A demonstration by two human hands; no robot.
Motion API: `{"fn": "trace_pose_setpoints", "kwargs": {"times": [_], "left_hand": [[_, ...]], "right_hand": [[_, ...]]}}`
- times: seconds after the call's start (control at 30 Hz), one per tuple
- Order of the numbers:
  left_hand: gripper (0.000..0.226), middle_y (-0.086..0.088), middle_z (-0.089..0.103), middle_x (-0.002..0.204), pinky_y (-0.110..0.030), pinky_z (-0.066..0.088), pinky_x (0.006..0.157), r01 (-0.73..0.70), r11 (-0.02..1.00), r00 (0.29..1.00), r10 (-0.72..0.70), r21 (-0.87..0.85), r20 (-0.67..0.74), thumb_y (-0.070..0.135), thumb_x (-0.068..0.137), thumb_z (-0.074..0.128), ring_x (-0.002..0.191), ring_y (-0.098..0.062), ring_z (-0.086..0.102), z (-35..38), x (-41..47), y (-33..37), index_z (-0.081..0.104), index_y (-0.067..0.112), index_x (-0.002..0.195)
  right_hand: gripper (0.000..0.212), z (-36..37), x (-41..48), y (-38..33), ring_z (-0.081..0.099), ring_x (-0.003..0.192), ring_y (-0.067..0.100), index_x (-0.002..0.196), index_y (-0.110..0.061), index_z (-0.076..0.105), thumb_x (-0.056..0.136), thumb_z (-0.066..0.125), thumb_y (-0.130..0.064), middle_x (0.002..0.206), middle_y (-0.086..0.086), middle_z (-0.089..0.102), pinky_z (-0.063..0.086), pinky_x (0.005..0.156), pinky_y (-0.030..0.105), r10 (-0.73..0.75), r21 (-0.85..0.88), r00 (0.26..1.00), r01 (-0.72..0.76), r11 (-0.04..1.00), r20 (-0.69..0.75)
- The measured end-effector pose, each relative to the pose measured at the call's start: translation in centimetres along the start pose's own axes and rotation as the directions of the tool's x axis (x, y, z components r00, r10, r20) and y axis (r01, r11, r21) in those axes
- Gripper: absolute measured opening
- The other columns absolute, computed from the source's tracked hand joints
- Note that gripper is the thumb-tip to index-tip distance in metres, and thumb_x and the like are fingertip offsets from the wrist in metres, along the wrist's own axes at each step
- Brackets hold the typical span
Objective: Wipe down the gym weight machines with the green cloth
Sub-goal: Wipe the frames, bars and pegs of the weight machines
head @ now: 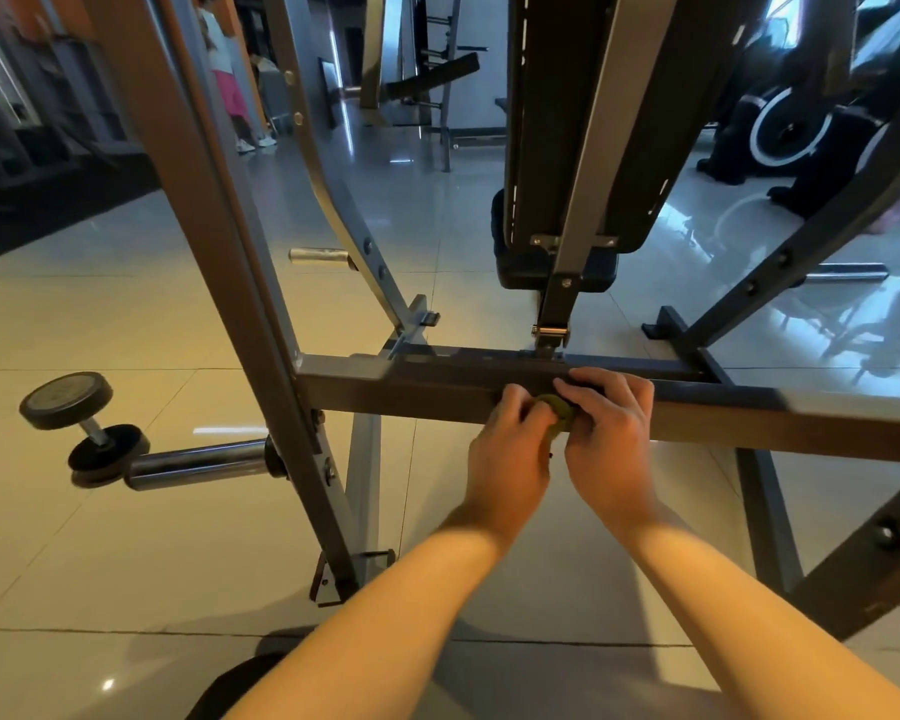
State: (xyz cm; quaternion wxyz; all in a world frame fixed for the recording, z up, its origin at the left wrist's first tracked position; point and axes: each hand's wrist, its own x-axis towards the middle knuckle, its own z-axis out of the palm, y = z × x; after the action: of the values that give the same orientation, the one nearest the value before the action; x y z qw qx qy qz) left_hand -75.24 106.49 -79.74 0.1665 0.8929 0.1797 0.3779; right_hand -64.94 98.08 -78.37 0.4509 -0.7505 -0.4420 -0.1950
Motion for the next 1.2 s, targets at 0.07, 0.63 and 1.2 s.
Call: {"fn": "trace_pose_setpoints", "kwargs": {"times": [0.07, 0.63, 1.2], "left_hand": [[0.017, 0.004, 0.05, 0.119, -0.026, 0.057, 0.075, 0.004, 0.999, 0.998, -0.006, 0.034, 0.063, 0.018, 0.097, 0.066, 0.091, -0.01, 0.058, -2.1, 0.2, -1.3, 0.062, 0.019, 0.113], [0.036, -0.003, 0.065, 0.08, -0.033, 0.04, 0.07, 0.788, 0.601, 0.59, -0.674, -0.134, 0.445, 0.043, 0.104, 0.052, 0.084, -0.023, 0.062, -29.1, 10.9, 3.2, 0.065, 0.021, 0.08], [0.039, -0.011, 0.07, 0.105, -0.045, 0.062, 0.087, 0.846, 0.446, 0.532, -0.667, -0.293, 0.522, 0.056, 0.094, 0.062, 0.096, -0.022, 0.072, -53.3, 25.3, 13.7, 0.064, 0.019, 0.106]], "right_hand": [[0.037, -0.7, 0.0, -1.0, 0.039, 0.123, 0.015, 0.119, -0.014, 0.074, 0.089, 0.066, 0.004, 0.129, -0.003, 0.06, 0.029, 0.104, 0.006, 0.036, 0.035, 0.999, -0.036, 0.999, -0.001], [0.025, -8.2, 12.6, -23.8, 0.075, 0.097, 0.028, 0.114, -0.007, 0.072, 0.09, 0.076, -0.015, 0.105, 0.016, 0.077, 0.061, 0.08, 0.041, 0.479, 0.174, 0.243, -0.967, 0.186, 0.843], [0.01, -23.0, 32.0, -40.8, 0.066, 0.089, 0.021, 0.093, -0.017, 0.071, 0.097, 0.063, -0.015, 0.091, 0.005, 0.071, 0.055, 0.077, 0.032, 0.401, 0.184, 0.451, -0.814, 0.551, 0.797]]}}
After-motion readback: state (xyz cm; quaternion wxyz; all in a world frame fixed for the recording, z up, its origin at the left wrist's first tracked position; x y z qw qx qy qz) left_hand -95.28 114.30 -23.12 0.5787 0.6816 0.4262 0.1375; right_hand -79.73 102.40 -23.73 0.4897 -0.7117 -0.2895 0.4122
